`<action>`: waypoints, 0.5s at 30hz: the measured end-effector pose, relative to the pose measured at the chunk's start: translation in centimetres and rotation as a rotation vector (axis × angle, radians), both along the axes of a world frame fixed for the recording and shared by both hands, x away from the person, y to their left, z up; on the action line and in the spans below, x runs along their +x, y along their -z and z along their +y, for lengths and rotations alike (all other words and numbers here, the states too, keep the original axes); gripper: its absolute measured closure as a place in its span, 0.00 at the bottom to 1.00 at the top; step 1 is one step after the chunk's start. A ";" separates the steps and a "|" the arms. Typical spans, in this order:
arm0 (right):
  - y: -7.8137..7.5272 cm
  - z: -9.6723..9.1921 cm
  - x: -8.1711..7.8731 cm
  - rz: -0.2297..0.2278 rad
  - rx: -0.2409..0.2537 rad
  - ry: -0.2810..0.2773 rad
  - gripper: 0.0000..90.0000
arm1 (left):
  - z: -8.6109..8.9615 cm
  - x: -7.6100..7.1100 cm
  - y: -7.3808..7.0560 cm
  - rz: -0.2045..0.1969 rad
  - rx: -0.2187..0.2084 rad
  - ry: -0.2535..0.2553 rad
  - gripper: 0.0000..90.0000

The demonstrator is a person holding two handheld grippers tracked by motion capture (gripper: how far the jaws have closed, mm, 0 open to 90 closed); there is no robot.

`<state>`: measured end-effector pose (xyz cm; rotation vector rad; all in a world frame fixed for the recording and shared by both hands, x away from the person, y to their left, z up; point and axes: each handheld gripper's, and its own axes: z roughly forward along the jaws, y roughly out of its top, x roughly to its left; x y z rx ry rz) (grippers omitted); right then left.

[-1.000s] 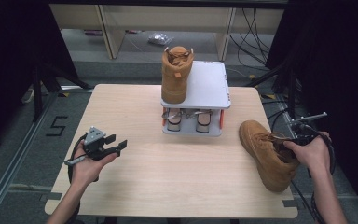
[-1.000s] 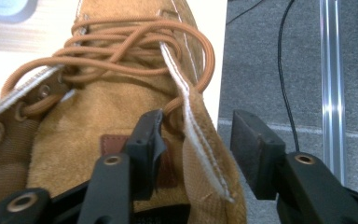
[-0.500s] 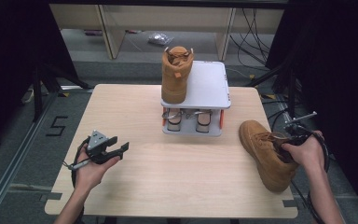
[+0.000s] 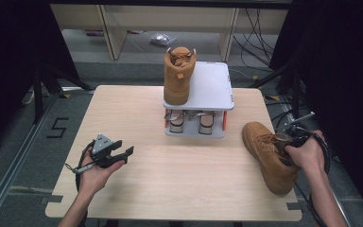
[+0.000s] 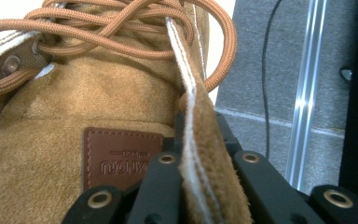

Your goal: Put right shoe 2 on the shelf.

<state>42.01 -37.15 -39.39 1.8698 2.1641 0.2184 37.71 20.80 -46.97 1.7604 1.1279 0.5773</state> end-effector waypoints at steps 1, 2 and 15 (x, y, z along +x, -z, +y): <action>-0.1 0.0 0.0 -0.012 -0.008 -0.020 0.96 | 0.0 0.0 0.0 0.005 0.005 -0.005 0.49; -0.2 0.0 0.0 -0.015 -0.020 -0.036 0.96 | 0.1 0.0 0.0 0.004 0.004 -0.005 0.49; -2.2 1.9 -0.2 -0.086 -0.120 -0.073 0.96 | 0.1 -0.1 0.0 0.001 0.002 -0.003 0.49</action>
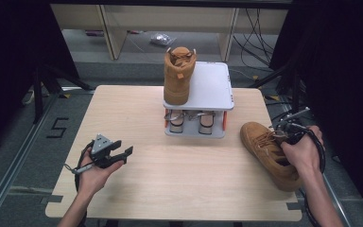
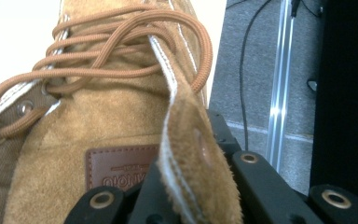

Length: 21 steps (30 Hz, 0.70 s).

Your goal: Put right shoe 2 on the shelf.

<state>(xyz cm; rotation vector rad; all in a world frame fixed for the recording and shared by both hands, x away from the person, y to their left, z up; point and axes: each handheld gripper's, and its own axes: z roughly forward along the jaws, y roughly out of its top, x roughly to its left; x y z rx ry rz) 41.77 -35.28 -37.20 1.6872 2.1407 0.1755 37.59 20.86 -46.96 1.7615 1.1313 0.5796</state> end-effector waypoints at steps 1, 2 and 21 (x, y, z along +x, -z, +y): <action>-0.1 0.0 0.0 -0.002 -0.001 0.003 0.96 | 0.0 0.0 0.0 -0.001 -0.001 0.002 0.49; -0.2 0.3 -0.2 -0.004 0.010 0.041 0.96 | -0.1 0.0 0.0 0.000 -0.001 0.001 0.49; -2.1 0.3 0.6 -0.052 0.002 0.034 0.96 | -0.1 0.0 0.1 -0.001 0.004 0.007 0.49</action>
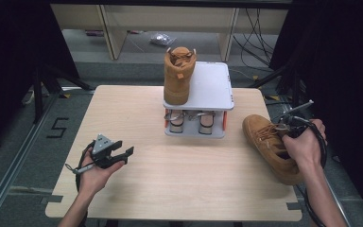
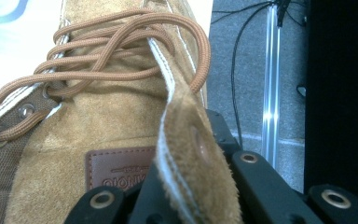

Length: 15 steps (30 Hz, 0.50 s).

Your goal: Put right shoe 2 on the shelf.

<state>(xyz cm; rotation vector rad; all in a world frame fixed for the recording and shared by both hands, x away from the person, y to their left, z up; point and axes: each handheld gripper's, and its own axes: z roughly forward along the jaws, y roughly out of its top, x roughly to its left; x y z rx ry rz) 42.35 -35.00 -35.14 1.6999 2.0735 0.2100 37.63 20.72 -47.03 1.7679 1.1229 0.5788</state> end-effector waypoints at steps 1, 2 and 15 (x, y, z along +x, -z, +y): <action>-0.1 0.0 0.1 -0.006 0.003 -0.001 0.96 | 0.0 0.0 0.0 0.000 0.002 -0.001 0.49; -0.3 0.0 0.1 -0.006 0.000 0.001 0.96 | 0.0 0.0 0.0 -0.001 0.002 0.000 0.49; -1.3 0.3 1.0 -0.020 -0.003 0.013 0.96 | 0.2 0.0 -0.1 -0.006 -0.004 -0.002 0.49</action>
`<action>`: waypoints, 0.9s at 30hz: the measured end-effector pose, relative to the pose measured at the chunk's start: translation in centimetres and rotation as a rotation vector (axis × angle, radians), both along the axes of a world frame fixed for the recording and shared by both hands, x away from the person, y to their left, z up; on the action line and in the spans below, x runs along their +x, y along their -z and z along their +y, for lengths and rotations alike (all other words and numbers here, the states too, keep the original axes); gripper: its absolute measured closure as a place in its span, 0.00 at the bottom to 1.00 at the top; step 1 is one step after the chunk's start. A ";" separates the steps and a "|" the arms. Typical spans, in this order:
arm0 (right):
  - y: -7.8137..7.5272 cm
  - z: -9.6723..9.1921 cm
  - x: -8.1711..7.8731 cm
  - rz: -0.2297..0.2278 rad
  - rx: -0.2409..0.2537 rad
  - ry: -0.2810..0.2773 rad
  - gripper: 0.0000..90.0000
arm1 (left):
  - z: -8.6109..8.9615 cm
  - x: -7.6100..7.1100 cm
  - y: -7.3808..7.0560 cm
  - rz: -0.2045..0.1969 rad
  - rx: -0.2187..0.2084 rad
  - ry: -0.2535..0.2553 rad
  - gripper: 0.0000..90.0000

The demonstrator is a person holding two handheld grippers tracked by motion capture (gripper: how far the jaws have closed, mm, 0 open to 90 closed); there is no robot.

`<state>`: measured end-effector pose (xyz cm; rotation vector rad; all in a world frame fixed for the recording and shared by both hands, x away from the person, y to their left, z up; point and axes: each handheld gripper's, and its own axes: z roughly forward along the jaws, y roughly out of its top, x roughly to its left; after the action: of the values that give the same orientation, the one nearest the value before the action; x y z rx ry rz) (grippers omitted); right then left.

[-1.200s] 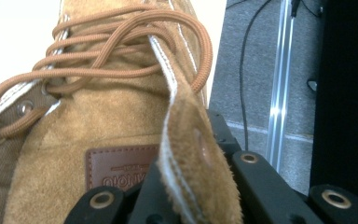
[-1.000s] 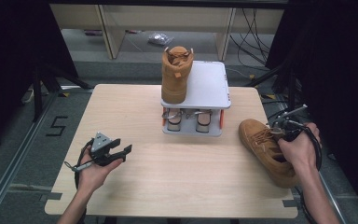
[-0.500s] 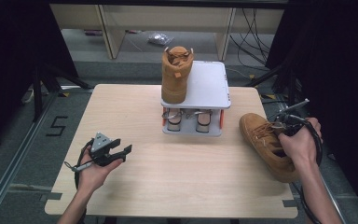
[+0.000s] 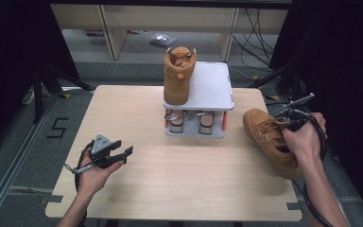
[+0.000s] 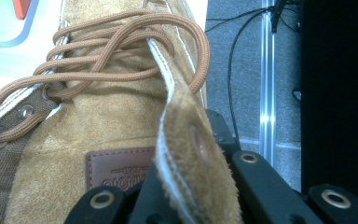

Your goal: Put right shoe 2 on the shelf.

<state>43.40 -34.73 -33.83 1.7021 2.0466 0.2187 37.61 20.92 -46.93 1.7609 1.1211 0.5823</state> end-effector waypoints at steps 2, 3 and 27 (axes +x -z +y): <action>0.0 0.3 0.0 0.002 0.014 0.038 0.96 | 0.0 0.0 0.0 0.000 0.000 -0.001 0.49; -0.1 0.0 0.1 -0.004 0.006 0.002 0.96 | 0.0 0.0 0.0 0.000 0.000 -0.001 0.49; -2.2 0.0 1.1 -0.036 -0.005 0.022 0.96 | 0.0 0.0 0.1 0.006 0.004 -0.008 0.49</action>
<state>44.51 -34.75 -31.65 1.7049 1.9998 0.2356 37.59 20.88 -47.02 1.7629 1.1320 0.5847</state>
